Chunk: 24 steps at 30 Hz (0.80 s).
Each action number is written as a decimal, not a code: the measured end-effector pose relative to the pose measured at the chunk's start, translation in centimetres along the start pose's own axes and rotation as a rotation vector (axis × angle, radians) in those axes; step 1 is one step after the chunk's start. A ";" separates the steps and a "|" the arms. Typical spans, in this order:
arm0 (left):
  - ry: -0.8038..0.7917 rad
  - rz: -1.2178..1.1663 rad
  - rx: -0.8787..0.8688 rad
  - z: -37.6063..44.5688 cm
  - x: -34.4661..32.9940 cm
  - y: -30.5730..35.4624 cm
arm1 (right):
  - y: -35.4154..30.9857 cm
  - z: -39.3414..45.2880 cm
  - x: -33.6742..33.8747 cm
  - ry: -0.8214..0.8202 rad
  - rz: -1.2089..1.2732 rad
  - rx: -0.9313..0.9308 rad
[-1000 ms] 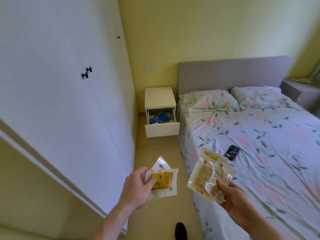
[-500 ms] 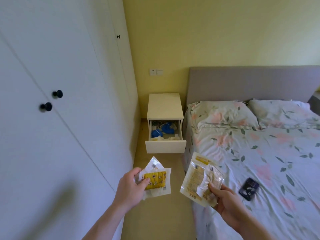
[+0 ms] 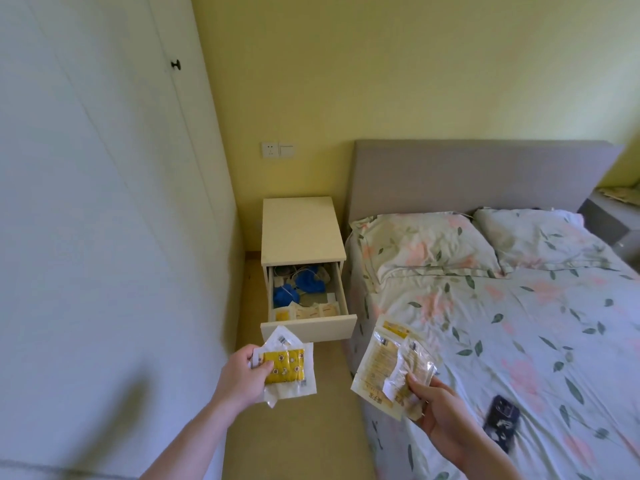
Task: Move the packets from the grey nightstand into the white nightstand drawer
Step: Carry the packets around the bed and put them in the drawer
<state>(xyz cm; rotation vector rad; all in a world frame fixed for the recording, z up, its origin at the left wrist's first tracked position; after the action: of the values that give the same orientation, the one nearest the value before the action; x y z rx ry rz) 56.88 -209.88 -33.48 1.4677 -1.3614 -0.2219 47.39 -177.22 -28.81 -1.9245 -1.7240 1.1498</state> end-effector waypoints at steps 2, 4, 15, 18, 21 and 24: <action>-0.010 -0.004 0.037 3.5 0.2 0.5 | -0.7 2.1 -1.0 0.027 -0.010 0.004; -0.018 -0.009 0.092 6.7 0.1 1.0 | -1.3 4.1 -1.7 0.060 -0.011 0.001; -0.032 -0.093 0.320 23.4 -2.8 4.3 | -7.2 20.2 -4.6 0.144 -0.152 -0.094; -0.015 -0.140 0.411 28.3 -4.0 5.2 | -9.6 26.6 -6.0 0.105 -0.215 -0.144; 0.021 -0.164 0.489 33.1 -4.8 5.4 | -11.9 32.7 -7.5 0.089 -0.286 -0.202; 0.041 -0.221 0.546 37.6 -6.0 5.4 | -13.3 38.7 -8.5 0.068 -0.367 -0.246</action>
<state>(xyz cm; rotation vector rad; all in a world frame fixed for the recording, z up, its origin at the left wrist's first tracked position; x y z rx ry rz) 24.35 -224.63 -47.75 2.0681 -1.2818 0.0491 10.57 -192.76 -40.91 -1.6497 -2.1479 0.7617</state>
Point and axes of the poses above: each hand's wrist, its own z-axis towards the middle knuckle, its own x-axis out of the back of the hand, y = z × x, the point moved 1 cm from there along z, towards the middle knuckle, and after that the axes turned 4 degrees about x, right-handed, at the moved point
